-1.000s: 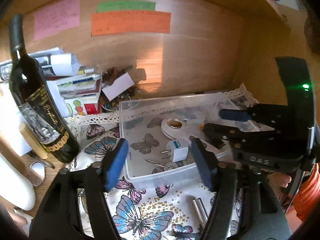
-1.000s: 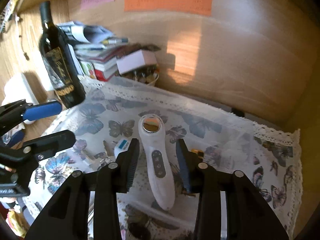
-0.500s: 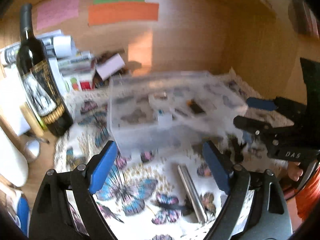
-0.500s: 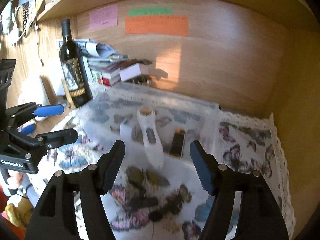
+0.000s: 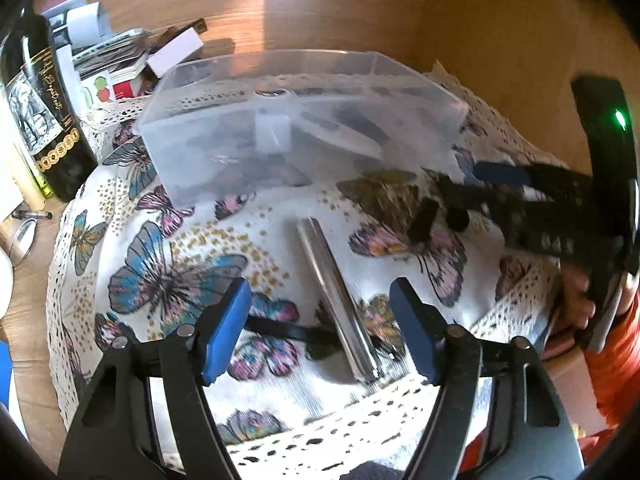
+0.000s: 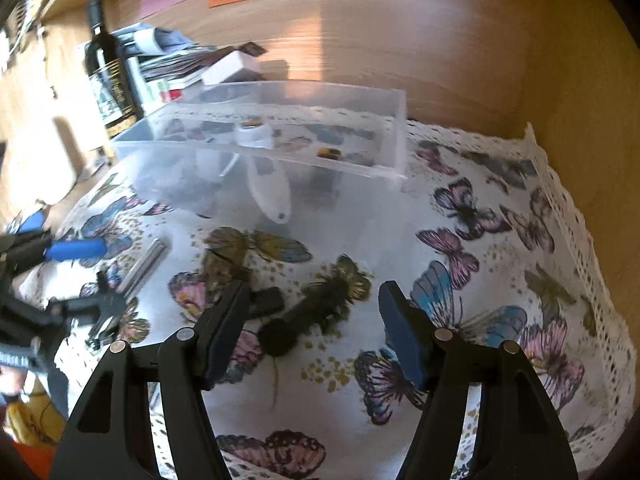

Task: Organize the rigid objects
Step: 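Grasp the metal rod with the left tool while the right tool reaches a black piece, then carry the metal rod into the box while the right tool places the black piece there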

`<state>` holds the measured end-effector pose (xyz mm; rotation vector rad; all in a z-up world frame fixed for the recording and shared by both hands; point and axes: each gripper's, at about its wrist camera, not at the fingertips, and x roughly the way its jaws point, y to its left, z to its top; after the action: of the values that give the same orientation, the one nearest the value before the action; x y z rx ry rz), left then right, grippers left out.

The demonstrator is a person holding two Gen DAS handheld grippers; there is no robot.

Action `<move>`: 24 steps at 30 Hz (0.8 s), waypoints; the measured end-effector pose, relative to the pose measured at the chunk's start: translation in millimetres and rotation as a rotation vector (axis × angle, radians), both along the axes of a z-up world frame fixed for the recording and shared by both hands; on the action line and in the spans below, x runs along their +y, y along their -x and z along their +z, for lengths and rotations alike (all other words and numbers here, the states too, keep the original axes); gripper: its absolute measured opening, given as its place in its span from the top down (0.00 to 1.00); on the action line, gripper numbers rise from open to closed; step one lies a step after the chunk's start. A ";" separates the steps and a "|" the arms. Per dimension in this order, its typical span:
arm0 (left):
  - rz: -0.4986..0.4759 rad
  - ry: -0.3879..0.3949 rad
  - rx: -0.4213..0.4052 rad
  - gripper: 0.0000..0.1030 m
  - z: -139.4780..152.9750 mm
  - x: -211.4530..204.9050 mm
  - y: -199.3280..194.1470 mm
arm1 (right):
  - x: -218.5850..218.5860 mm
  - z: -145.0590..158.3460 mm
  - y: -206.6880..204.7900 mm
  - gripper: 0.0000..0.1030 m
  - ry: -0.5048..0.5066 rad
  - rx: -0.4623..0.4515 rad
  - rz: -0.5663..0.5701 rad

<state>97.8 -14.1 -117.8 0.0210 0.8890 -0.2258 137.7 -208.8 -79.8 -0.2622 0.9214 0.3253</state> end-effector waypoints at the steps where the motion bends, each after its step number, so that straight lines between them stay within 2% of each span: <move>1: -0.003 -0.007 0.004 0.39 -1.6 -1.7 1.2 | -1.3 -0.6 -1.3 0.43 -0.009 0.007 -0.007; 5: 0.000 -0.023 0.013 0.57 -9.1 -5.4 4.7 | -4.5 -8.2 -9.7 0.54 -0.028 0.059 -0.028; 9: -0.003 0.005 0.014 0.84 -9.5 -0.9 8.4 | -4.8 -12.8 -9.4 0.63 -0.052 0.088 -0.017; 11: -0.004 0.010 0.012 0.85 -8.7 0.8 6.7 | -2.3 -13.2 -7.6 0.71 -0.065 0.102 0.000; 15: 0.000 0.007 -0.007 0.86 -6.3 2.4 8.9 | 1.9 -11.8 -2.2 0.72 -0.049 0.088 0.000; 20: 0.022 0.009 -0.041 0.86 4.4 12.1 7.5 | -3.3 -10.4 -4.5 0.73 -0.088 0.098 -0.020; 24: 0.034 0.011 -0.079 0.86 17.7 17.0 6.5 | -0.2 -3.7 -2.8 0.86 -0.082 0.061 -0.017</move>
<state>91.3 2.9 -100.1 0.0044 0.8092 -0.1967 140.6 -209.0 -83.5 -0.1698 0.9674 0.3561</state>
